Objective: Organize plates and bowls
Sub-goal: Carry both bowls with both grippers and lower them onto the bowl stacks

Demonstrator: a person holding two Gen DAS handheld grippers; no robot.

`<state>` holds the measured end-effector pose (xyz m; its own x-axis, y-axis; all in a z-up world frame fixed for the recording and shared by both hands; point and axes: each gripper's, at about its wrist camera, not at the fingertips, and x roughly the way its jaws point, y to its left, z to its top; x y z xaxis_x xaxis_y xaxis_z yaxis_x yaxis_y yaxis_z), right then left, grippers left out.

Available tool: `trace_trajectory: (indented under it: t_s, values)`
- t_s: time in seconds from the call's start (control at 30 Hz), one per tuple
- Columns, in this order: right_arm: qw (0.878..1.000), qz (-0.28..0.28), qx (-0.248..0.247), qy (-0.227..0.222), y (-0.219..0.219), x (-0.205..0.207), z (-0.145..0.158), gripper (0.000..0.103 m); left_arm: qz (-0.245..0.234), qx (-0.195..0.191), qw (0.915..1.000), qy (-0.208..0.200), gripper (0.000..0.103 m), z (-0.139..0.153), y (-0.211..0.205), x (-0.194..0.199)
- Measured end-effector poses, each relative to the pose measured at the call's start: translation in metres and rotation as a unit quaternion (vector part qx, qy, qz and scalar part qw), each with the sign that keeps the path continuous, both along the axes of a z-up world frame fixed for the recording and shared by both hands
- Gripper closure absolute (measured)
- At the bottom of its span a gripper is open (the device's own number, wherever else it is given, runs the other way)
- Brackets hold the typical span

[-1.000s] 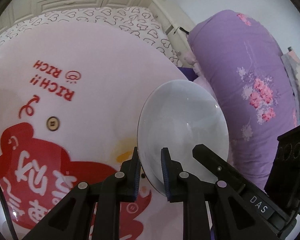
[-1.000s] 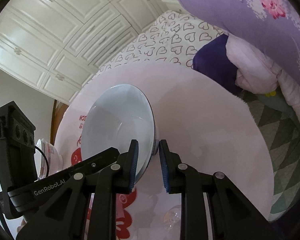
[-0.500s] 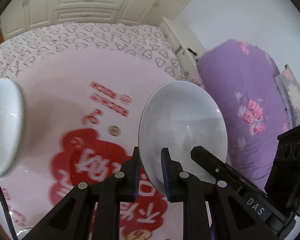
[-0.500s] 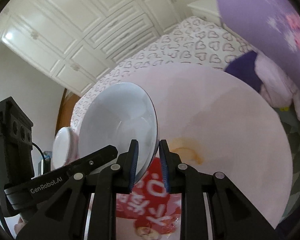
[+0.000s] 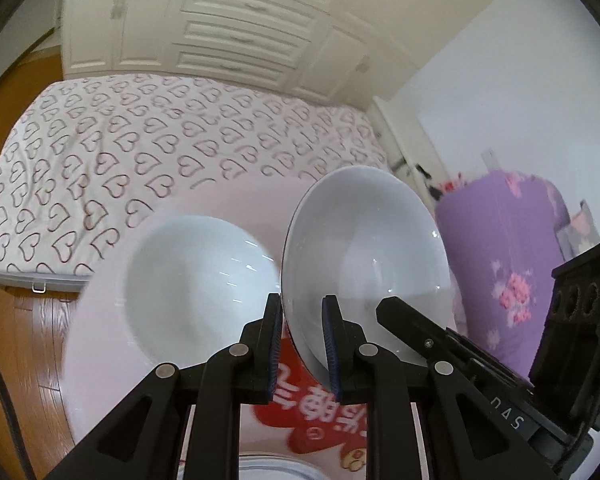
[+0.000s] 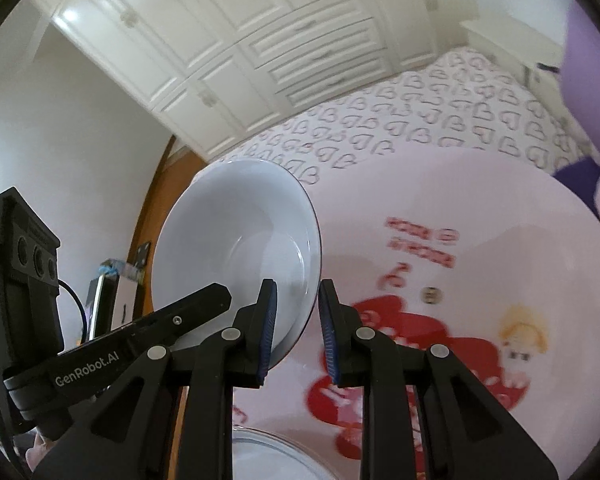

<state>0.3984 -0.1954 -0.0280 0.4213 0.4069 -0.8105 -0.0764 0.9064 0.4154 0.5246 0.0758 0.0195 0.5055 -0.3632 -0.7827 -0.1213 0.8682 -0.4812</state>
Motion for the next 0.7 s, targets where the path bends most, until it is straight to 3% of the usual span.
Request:
trace_trajectory:
  t_s: [0.33, 0.7]
  values:
    - [0.999, 0.046, -0.004, -0.001, 0.053, 0.004, 0.003, 0.081, 0.029, 0.0, 0.9995, -0.008, 0.087, 0.015, 0.062, -0.048]
    - [0.997, 0.065, -0.022, 0.024, 0.069, 0.006, -0.011, 0.081, 0.02, 0.022, 0.9995, 0.014, 0.087, 0.016, 0.045, -0.04]
